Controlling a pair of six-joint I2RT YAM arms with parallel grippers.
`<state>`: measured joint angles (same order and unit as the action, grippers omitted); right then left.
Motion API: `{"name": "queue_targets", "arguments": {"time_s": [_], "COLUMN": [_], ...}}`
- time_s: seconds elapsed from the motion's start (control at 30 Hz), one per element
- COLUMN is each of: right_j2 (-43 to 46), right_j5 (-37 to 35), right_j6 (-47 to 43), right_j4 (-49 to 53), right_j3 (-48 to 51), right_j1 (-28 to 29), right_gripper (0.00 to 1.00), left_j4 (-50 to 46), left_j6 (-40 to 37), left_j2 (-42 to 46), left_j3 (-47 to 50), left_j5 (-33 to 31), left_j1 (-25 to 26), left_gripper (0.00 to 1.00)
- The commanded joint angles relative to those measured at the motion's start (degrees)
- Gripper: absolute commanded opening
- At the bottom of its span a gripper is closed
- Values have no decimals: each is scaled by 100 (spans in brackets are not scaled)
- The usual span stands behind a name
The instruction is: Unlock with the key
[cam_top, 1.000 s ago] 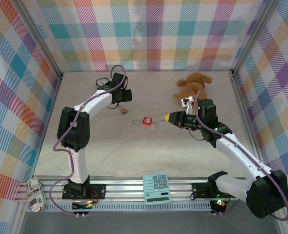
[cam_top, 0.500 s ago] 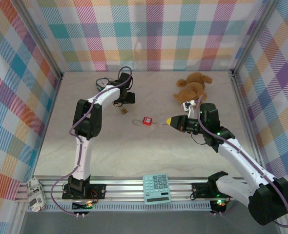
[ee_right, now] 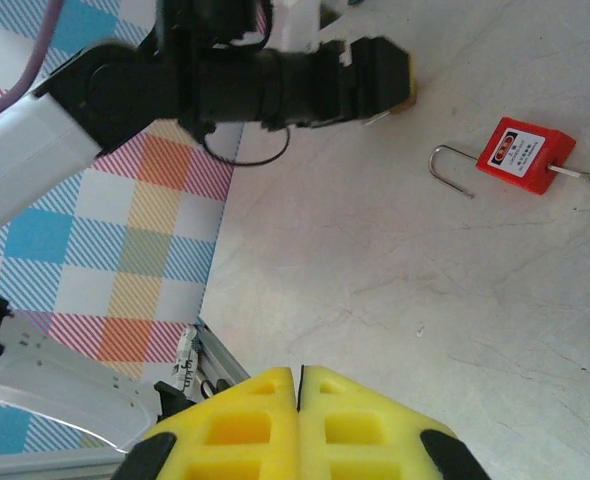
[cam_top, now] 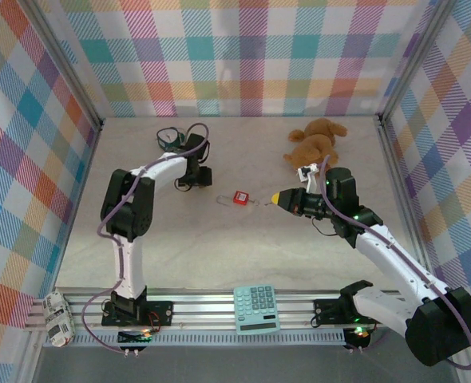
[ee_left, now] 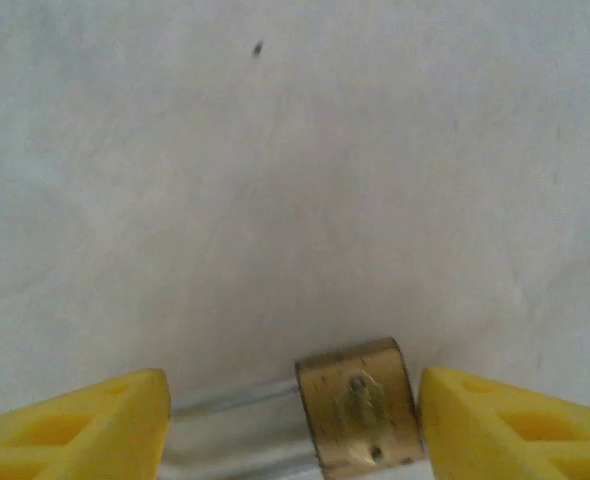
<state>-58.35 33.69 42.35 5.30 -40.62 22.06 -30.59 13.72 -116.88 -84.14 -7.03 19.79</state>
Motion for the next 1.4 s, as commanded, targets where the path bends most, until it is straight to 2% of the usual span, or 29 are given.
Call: {"name": "queue_targets", "arguments": {"time_s": [0.0,0.13,0.3,0.43,0.6,0.83,1.07,1.37], "right_j2": [52,15,75,78,43,94,149,61], "right_j5": [148,149,87,49,48,-13,-32,-73], "right_j6": [-185,-261,-376,-405,-324,-297,-358,-403], "right_j4": [39,90,216,236,182,256,356,314], "right_j3": [-174,-245,-298,-289,-263,-244,-272,-346], "right_j1": [-44,-44,-45,-45,-44,-45,-43,-44], "right_gripper": [4,4,4,4,4,4,4,4], "left_j4": [379,716,917,678,471,128,534,946], "left_j6": [189,434,588,192,-44,-159,-90,294], "left_j2": [553,825,1135,1086,429,-626,-475,582], "left_j3": [496,1144,1502,986,-4,-889,-249,1113], "left_j5": [271,587,843,485,678,657,592,869], "left_j1": [120,379,410,346,97,-124,-160,-149], "left_gripper": [63,62,62,64,63,63,63,64]}}
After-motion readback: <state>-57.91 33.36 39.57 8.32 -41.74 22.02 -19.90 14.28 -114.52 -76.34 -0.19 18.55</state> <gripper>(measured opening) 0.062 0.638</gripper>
